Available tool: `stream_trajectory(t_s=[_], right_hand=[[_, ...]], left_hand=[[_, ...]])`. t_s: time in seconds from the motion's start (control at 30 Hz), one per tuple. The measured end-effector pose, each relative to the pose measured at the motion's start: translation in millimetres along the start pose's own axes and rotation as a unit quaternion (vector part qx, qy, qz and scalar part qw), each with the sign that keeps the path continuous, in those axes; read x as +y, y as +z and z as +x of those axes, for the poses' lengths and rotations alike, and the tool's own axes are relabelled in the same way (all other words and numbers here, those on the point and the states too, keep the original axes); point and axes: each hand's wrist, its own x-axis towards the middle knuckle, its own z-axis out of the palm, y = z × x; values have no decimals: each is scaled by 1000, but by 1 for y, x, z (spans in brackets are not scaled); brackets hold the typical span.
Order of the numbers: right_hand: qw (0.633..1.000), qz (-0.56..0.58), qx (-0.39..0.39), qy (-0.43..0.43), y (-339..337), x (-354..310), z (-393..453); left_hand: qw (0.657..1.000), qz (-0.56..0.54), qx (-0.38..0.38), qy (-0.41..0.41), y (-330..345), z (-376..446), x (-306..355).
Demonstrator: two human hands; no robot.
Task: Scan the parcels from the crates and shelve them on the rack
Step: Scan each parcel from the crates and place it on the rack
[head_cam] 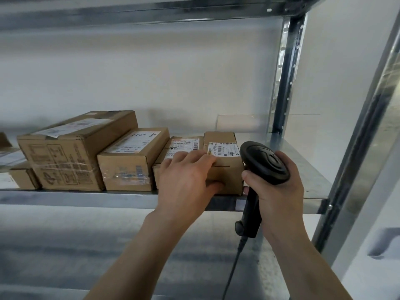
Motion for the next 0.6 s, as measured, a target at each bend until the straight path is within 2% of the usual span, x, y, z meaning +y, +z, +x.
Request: stream_trajectory(t_s=[0.33,0.6], right_hand=[[999,23,10,-27,-1,7,-6],[993,-32,32,-113,-4,10,-45]], left_hand=[[999,-12,39,12,6,-5,-4],[993,-72,93,18,6,-47,-25]])
